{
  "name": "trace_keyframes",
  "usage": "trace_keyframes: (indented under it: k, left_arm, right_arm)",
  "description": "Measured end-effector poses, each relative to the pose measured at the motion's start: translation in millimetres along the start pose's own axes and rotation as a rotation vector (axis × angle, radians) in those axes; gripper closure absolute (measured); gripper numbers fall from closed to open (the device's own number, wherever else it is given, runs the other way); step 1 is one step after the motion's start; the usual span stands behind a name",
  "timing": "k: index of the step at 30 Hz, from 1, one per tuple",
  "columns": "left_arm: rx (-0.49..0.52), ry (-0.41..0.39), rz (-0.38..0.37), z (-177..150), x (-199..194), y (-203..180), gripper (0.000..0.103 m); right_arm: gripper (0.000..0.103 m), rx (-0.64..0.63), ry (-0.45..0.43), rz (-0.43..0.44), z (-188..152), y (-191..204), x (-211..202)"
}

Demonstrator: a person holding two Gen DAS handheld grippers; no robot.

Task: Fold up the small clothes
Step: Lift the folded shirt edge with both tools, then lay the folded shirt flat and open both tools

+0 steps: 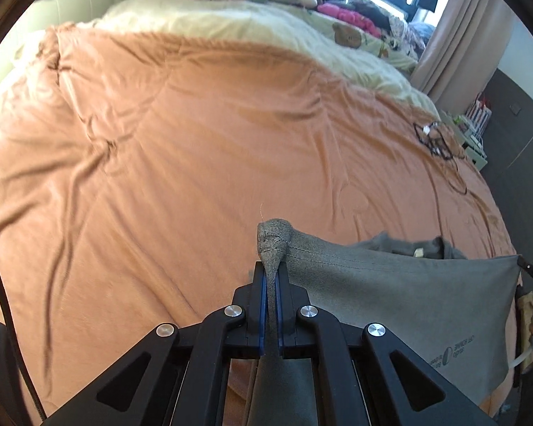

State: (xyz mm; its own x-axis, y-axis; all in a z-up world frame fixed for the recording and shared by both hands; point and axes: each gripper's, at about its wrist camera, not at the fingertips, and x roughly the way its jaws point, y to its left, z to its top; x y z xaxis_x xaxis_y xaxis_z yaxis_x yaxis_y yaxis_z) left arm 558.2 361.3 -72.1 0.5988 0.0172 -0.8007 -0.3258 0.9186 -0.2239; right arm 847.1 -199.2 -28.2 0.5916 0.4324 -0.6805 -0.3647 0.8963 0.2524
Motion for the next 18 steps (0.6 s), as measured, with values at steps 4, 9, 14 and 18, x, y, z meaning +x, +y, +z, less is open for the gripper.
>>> trace_keyframes:
  k: [4,9,14,18]
  left_arm:
    - [0.0,-0.026,0.03,19.0,-3.2,-3.2,0.099]
    - [0.012,0.011,0.069,33.2,25.5,-3.9,0.099]
    - [0.012,0.085,0.112,34.3,75.3,-0.3,0.099]
    - [0.025,0.132,0.141,30.5,110.2,3.2,0.099]
  right_arm:
    - [0.098,-0.008,-0.033,-0.018,11.5,5.0,-11.1]
    - [0.098,-0.019,-0.002,-0.049,26.1,9.0,13.7]
    - [0.098,-0.029,0.079,-0.099,31.0,10.2,67.6]
    - [0.098,-0.03,0.118,-0.123,37.4,9.8,99.7]
